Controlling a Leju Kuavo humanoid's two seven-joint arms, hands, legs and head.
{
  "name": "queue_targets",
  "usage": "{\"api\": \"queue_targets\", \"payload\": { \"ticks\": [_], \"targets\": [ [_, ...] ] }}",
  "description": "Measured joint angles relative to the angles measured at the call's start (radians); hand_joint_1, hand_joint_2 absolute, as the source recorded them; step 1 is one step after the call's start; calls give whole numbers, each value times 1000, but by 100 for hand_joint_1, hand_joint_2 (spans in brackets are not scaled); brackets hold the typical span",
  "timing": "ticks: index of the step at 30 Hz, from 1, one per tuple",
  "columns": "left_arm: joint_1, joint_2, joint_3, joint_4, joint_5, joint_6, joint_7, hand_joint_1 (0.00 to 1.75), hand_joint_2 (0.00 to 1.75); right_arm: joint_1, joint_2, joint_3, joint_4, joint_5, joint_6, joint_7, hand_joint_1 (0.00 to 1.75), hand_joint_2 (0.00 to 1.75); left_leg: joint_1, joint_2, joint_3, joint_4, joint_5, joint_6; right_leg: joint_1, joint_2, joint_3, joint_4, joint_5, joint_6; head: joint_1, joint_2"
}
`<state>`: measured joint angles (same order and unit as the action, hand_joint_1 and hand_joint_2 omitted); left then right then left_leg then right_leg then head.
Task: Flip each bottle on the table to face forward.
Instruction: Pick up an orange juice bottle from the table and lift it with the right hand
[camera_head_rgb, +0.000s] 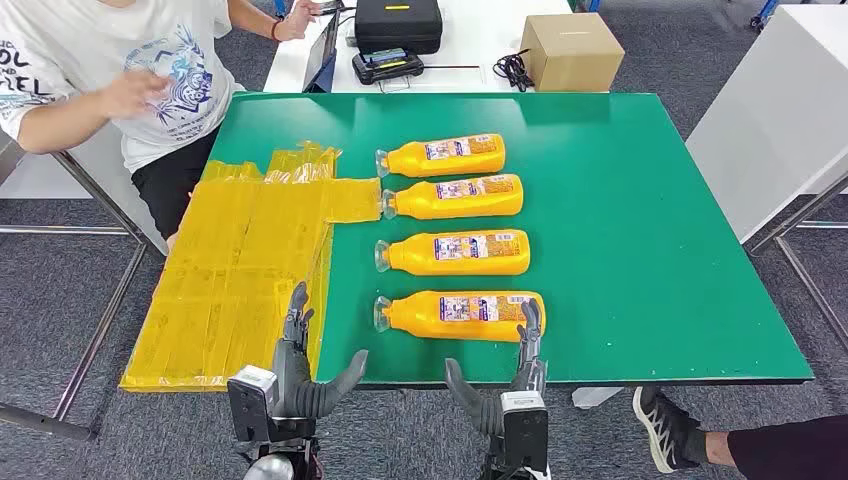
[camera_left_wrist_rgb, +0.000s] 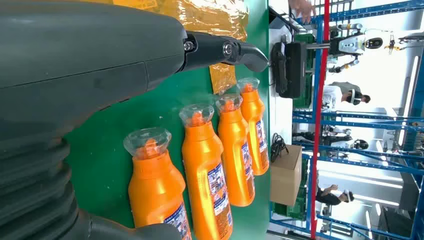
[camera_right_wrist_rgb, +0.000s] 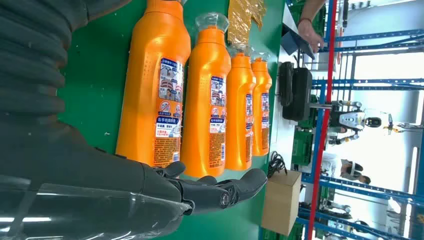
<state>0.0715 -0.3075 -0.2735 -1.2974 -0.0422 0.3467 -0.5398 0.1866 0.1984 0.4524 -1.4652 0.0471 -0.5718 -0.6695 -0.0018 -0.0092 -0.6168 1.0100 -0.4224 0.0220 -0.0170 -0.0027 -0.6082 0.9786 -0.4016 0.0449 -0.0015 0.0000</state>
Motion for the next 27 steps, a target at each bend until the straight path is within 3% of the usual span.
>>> {"api": "queue_targets", "payload": {
  "ticks": [22, 27],
  "targets": [
    [0, 0, -15, 10, -6, -21, 5, 0, 175, 0, 0, 0, 3, 3, -6, 1, 0, 175, 0, 0, 0, 0, 0, 0, 0, 0, 0, 0, 0, 0, 0, 0],
    [-1, 0, -17, 11, -6, -14, 5, 0, 175, 0, -1, 0, 3, 72, -34, 32, 0, 175, 0, 0, 0, 0, 0, 0, 0, 0, 0, 0, 0, 0, 0, 0]
  ]
}}
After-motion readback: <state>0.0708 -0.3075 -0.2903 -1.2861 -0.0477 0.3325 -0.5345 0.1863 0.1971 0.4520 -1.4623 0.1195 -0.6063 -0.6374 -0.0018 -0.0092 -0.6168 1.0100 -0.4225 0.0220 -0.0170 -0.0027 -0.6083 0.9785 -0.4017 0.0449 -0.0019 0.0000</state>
